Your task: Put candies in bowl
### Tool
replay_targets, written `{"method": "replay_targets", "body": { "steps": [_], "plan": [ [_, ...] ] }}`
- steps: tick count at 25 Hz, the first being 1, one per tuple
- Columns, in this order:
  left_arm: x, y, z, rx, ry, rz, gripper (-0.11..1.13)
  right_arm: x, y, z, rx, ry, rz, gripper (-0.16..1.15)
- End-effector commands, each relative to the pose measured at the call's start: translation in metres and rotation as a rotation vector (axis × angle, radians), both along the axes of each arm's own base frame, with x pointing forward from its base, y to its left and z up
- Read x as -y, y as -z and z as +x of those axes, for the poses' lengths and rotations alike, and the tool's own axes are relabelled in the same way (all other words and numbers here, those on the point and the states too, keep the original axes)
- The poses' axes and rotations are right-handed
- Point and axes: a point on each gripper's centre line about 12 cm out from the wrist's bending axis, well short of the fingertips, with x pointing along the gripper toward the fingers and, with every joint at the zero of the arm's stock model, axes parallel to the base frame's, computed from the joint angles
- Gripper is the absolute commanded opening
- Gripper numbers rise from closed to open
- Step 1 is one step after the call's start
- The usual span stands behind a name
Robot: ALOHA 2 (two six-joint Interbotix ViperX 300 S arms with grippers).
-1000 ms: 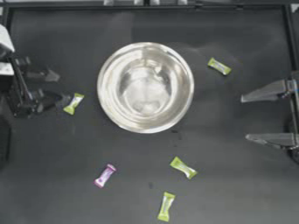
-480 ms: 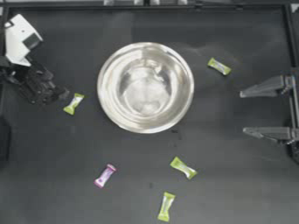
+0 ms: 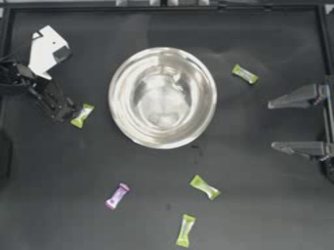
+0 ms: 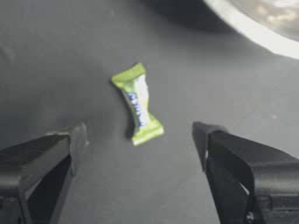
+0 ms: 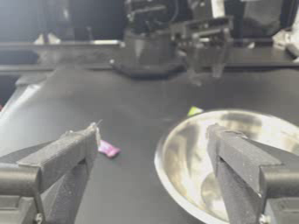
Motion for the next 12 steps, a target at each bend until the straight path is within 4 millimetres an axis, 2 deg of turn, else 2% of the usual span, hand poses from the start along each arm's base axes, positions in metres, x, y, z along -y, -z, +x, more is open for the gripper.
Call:
{"method": "replay_targets", "body": {
  "steps": [1, 12],
  "plan": [
    [-0.004, -0.001, 0.005, 0.001, -0.004, 0.001, 1.01, 0.0, -0.009, 0.002, 0.022, 0.001, 0.003, 1.0],
    [-0.004, 0.02, 0.012, -0.053, -0.004, -0.04, 1.03, 0.001, -0.006, 0.002, 0.017, 0.007, 0.032, 1.0]
  ]
}}
